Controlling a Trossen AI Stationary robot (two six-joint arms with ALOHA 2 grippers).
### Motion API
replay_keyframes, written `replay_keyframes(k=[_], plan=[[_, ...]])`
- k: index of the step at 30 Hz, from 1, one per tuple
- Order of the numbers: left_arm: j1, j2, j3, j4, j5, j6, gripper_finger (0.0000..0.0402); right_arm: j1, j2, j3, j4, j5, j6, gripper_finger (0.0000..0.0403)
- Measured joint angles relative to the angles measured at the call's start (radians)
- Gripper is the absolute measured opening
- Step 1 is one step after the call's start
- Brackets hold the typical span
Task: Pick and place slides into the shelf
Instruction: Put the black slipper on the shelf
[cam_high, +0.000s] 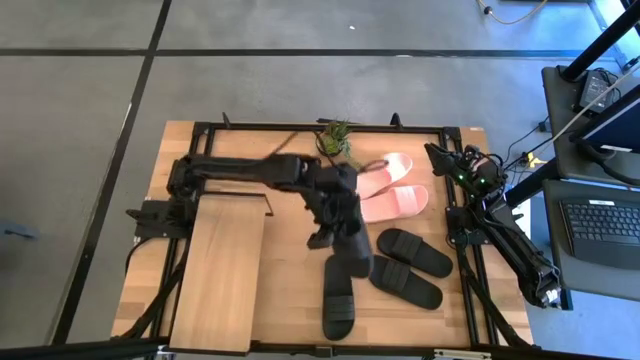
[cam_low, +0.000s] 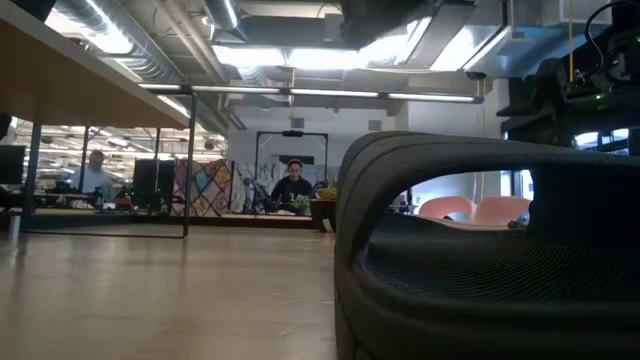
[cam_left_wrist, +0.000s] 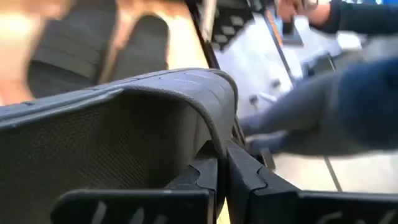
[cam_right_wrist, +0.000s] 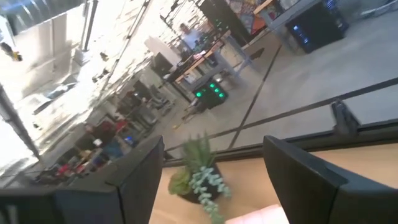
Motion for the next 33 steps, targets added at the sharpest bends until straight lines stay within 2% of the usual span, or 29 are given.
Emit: replay_keyframes(k=[6, 12, 17, 19, 24, 28, 33], plan=[[0.025, -0.105, 0.032, -0.044, -0.042, -0.029, 0.0002, 0.000, 0.000, 0.000, 0.002, -0.011, -0.029, 0.0275], [0.039, -0.235, 0.032, -0.342, -0.058, -0.020, 0.0006, 0.000, 0.000, 0.000, 0.002, -0.011, -0.027, 0.0275], [0.039, -0.333, 0.032, -0.622, -0.189, -0.022, 0.0003, 0.000, 0.000, 0.000, 0.002, -0.011, -0.063, 0.0275], [0.039, -0.349, 0.031, -0.691, -0.210, -0.014, 0.0003, 0.000, 0.000, 0.000, 0.002, -0.010, -0.080, 0.0275], [0.028, -0.382, 0.027, -0.668, -0.176, 0.167, 0.0002, 0.000, 0.000, 0.000, 0.002, -0.010, -0.081, 0.0275], [0.002, -0.369, 0.024, -0.672, -0.217, 0.231, 0.0002, 0.001, 0.001, 0.000, 0.002, -0.010, -0.082, 0.0275], [0.001, -0.350, 0.024, -0.672, -0.233, 0.430, 0.0002, 0.002, 0.001, 0.000, 0.001, -0.010, -0.081, 0.0275]])
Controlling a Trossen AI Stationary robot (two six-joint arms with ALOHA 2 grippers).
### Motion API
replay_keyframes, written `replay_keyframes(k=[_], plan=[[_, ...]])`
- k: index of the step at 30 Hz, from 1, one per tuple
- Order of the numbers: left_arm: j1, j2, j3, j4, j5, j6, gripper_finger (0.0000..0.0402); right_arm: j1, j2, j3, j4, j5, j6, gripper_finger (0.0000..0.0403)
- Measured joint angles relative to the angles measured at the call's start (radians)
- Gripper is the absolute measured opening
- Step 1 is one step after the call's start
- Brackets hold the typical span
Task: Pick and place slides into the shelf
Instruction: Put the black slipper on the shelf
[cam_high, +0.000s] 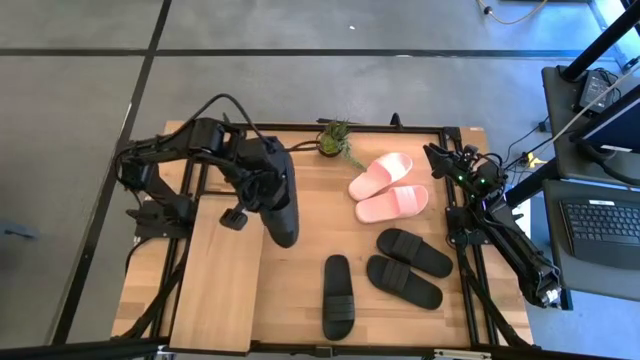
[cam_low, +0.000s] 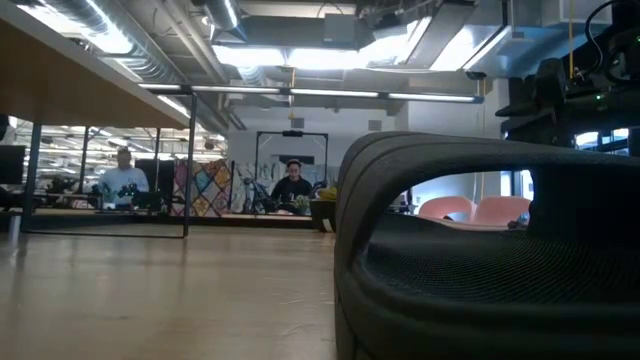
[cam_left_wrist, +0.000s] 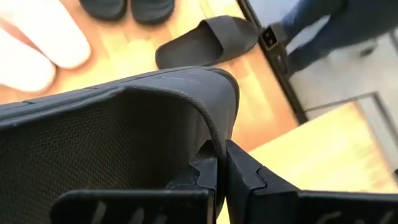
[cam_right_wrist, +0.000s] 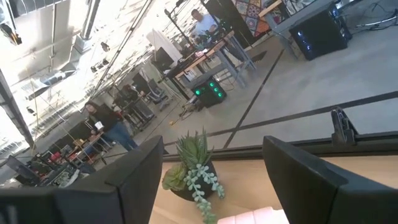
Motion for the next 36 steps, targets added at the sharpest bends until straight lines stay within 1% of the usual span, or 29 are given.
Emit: replay_keyframes(k=[4, 10, 13, 16, 20, 26, 27, 30, 36], plan=[[0.000, 0.000, 0.000, 0.000, -0.065, 0.042, 0.0002, 0.000, 0.000, 0.000, 0.000, 0.000, 0.000, 0.0275], [-0.023, 0.001, -0.002, 0.001, -0.048, 0.052, 0.0002, 0.000, 0.000, 0.000, 0.000, 0.000, 0.000, 0.0275], [-0.037, 0.001, -0.025, 0.000, -0.030, 0.045, 0.0002, 0.000, 0.000, 0.000, 0.000, -0.001, 0.002, 0.0275], [-0.057, 0.003, -0.072, 0.002, 0.016, 0.038, 0.0002, 0.000, 0.000, 0.000, 0.000, 0.000, 0.000, 0.0275], [-0.074, 0.003, -0.172, 0.000, 0.157, 0.031, 0.0002, 0.000, 0.000, 0.000, 0.000, 0.000, 0.002, 0.0275], [-0.128, -0.025, -0.285, 0.000, 0.303, 0.080, 0.0002, 0.000, 0.000, 0.000, 0.000, 0.000, 0.002, 0.0275], [-0.139, -0.028, -0.300, -0.002, 0.318, 0.093, 0.0002, 0.000, 0.000, 0.000, 0.000, 0.000, 0.002, 0.0275], [-0.181, -0.037, -0.350, 0.000, 0.314, 0.114, 0.0002, 0.000, 0.000, 0.000, 0.000, 0.000, 0.004, 0.0275], [-0.250, -0.039, -0.448, 0.000, 0.369, 0.055, 0.0002, 0.005, 0.000, 0.000, 0.000, 0.000, 0.005, 0.0275]])
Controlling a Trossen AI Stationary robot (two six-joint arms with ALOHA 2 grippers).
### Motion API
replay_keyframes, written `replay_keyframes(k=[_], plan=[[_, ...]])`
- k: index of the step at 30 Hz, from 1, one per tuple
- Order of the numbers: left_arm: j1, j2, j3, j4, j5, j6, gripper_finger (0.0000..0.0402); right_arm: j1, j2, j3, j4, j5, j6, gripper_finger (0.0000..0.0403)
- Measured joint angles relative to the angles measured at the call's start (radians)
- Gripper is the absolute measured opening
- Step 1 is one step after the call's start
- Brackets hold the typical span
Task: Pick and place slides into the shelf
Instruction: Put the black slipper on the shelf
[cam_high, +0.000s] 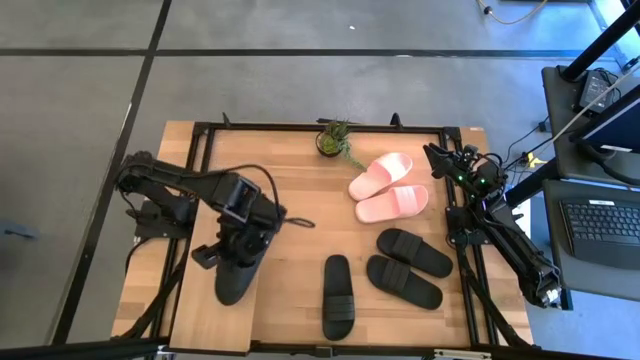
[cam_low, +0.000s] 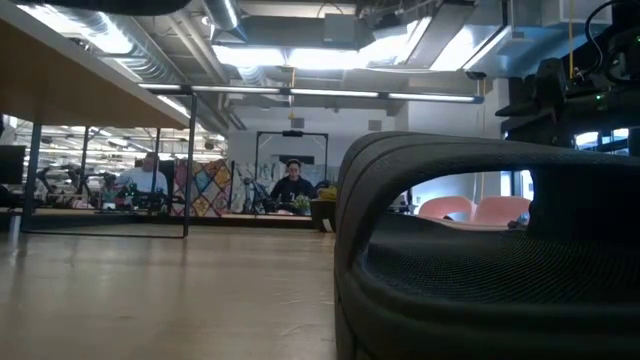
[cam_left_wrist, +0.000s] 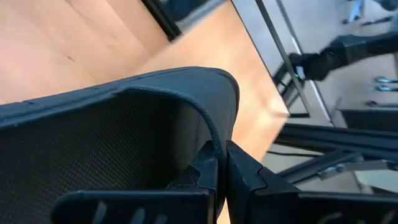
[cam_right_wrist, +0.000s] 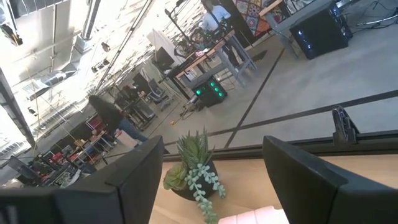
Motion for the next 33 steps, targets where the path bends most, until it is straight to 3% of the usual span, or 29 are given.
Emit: replay_keyframes(k=[8, 13, 19, 26, 33], plan=[[-0.104, 0.003, -0.044, 0.000, 0.002, -0.012, 0.0002, 0.001, 0.000, 0.000, 0.000, 0.000, -0.003, 0.0275], [-0.152, 0.003, -0.044, 0.000, -0.033, -0.115, 0.0002, 0.001, 0.000, 0.000, 0.000, 0.000, -0.004, 0.0275], [-0.194, 0.003, -0.044, 0.000, 0.035, -0.209, 0.0002, 0.001, 0.000, 0.000, 0.000, 0.000, -0.004, 0.0275], [-0.268, 0.003, -0.044, -0.001, -0.069, -0.203, 0.0002, 0.001, 0.000, 0.000, 0.000, 0.000, -0.027, 0.0275], [-0.274, 0.003, -0.044, 0.000, -0.046, -0.288, 0.0004, 0.001, 0.000, 0.000, 0.000, 0.002, -0.033, 0.0275]])
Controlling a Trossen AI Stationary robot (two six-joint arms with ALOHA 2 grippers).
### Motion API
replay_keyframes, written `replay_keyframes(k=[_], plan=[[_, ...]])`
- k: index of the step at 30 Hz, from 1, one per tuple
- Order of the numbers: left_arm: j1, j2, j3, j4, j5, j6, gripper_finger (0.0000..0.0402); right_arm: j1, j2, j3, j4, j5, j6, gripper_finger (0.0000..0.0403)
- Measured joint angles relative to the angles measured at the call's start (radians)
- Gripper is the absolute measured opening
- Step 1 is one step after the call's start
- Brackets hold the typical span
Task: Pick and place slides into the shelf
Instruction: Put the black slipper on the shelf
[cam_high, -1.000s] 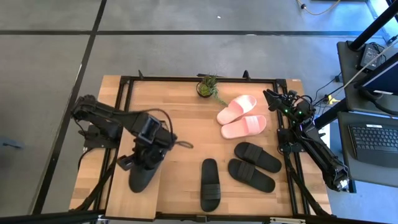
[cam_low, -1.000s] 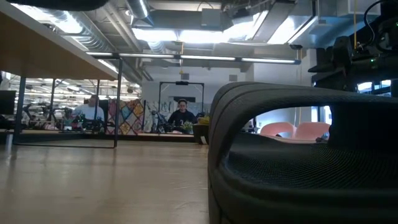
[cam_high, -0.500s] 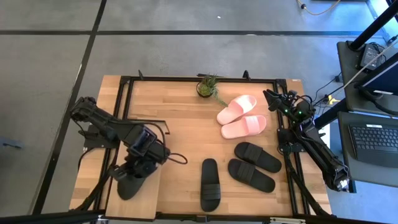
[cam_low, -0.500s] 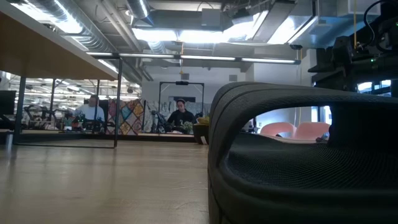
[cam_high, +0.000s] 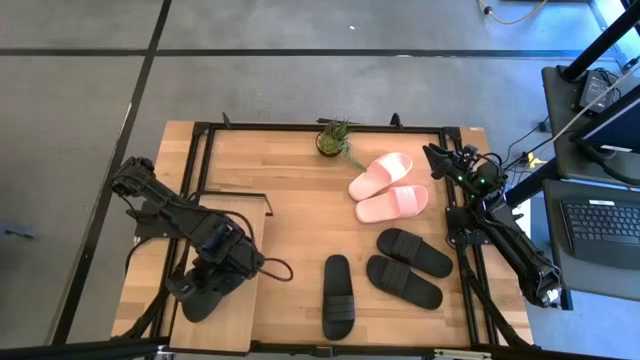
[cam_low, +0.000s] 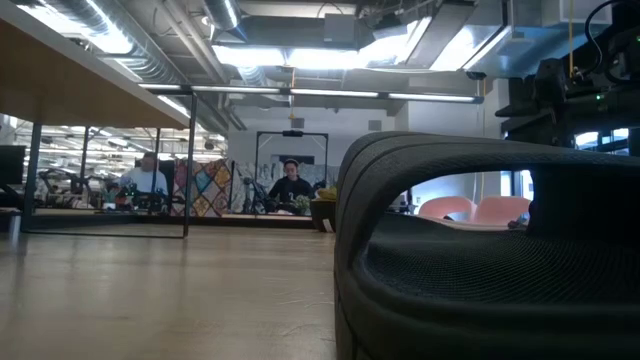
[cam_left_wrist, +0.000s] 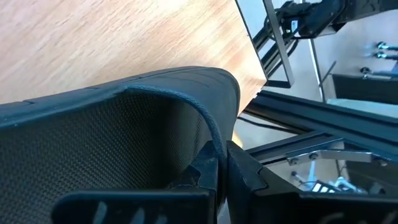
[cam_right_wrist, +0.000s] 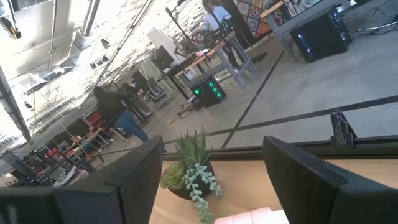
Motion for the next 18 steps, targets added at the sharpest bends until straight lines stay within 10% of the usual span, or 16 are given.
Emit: replay_keyframes(k=[18], plan=[[0.068, 0.000, 0.000, 0.000, -0.157, -0.089, 0.0045, 0.000, 0.000, 0.000, 0.000, 0.000, 0.003, 0.0275]])
